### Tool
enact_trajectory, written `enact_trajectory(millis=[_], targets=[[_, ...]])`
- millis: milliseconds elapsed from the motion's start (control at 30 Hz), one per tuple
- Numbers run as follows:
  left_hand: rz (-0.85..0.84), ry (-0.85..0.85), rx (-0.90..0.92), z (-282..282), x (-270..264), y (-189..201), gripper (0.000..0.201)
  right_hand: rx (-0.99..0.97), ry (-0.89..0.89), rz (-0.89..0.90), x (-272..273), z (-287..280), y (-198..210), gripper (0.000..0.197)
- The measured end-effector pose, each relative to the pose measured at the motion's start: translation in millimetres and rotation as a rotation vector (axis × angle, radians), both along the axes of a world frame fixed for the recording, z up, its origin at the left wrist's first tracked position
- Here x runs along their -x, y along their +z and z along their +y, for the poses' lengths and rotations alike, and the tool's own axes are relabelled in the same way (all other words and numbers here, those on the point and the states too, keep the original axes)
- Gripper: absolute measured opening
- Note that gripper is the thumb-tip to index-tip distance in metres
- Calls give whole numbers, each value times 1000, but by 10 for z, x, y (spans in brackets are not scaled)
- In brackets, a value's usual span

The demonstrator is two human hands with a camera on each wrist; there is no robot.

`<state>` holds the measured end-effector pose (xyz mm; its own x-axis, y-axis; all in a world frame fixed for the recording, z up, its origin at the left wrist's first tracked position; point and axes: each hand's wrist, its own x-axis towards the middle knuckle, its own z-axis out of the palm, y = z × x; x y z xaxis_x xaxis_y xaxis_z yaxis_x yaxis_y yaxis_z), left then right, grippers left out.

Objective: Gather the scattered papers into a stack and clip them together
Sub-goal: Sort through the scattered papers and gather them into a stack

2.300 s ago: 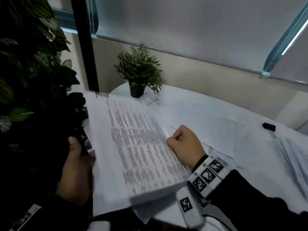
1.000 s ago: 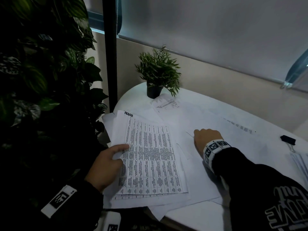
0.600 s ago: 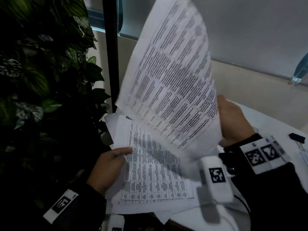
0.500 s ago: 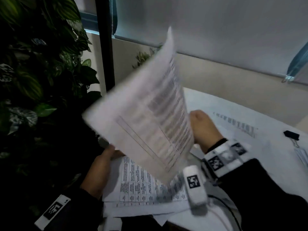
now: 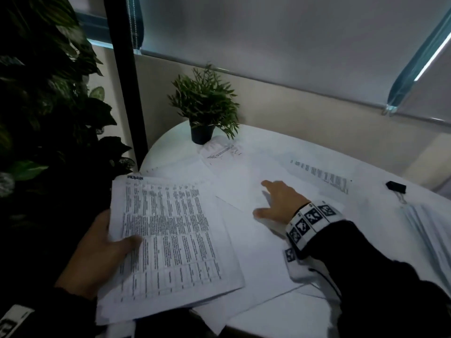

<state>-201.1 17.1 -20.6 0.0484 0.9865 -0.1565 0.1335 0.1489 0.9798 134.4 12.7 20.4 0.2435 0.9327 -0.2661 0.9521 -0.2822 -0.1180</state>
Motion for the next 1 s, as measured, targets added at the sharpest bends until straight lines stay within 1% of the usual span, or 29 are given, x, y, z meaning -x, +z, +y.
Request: enact_trajectory(millis=[33,67,100,167,200,233,300,333,367,400,433,467,500,533,567,600,633,667,700,767,800,833,867,900,933,967,1000], targets=[[27,28,-32,31,42,47,59,113,37,-79,-99,-49,-26,98],[23,28,-76,67,94,77,68,195,57,-119,-147,-107,-57,100],[23,11,-102,83,144,115,76,230,74,-129,-177,-152,-99,97],[77,-15,-122,141,253,104,89,219,124,-150,-181,-196,-149,83],[117,-13,-136,169,299,64,89,199,147,-188,-147,-211,-140,71],[152,-5,-131,173,328,60,84,166,173,-242,-97,-225,-126,53],[193,-13,-111,161,343,74,67,73,190,-373,32,-262,-39,16],[191,-41,-109,155,335,77,59,10,153,-412,68,-273,18,7],[177,-44,-95,138,314,84,52,-88,88,-399,101,-283,99,5],[142,-47,-88,112,289,91,47,-227,2,-304,103,-275,199,6],[95,-49,-64,95,268,86,43,-403,-91,-101,117,-265,340,12],[50,-59,-44,87,249,71,42,-586,-163,230,138,-247,490,18],[2,-57,-5,88,217,61,41,-743,-190,661,187,-244,641,23],[-76,-51,38,91,182,53,40,-833,-159,1108,278,-248,768,28],[-164,-41,85,84,132,79,38,-836,-100,1497,383,-250,827,33],[-249,-23,128,62,73,109,33,-783,-70,1730,484,-241,807,37],[-305,13,164,36,11,143,26,-705,-80,1797,576,-225,742,38],[-349,35,196,15,-37,156,16,-607,-98,1749,654,-207,620,36],[-392,41,233,-13,-57,153,18,-488,-103,1607,722,-192,459,32],[-484,29,294,10,-89,134,52,-258,-52,1104,767,-199,115,20],[-473,24,303,27,-94,96,56,-154,-36,885,765,-215,-33,18],[-451,56,323,17,-125,101,50,-68,-27,723,764,-237,-137,25],[-457,74,334,-3,-148,115,42,-17,-17,651,767,-255,-214,34],[-478,91,337,-27,-177,118,39,-9,-10,634,791,-278,-221,38],[-469,107,301,-29,-186,55,41,-50,-7,611,805,-286,-196,38],[-446,121,267,-45,-198,35,47,-120,-23,559,798,-280,-156,38],[-414,134,233,-59,-194,21,54,-207,-53,470,756,-248,-130,39]])
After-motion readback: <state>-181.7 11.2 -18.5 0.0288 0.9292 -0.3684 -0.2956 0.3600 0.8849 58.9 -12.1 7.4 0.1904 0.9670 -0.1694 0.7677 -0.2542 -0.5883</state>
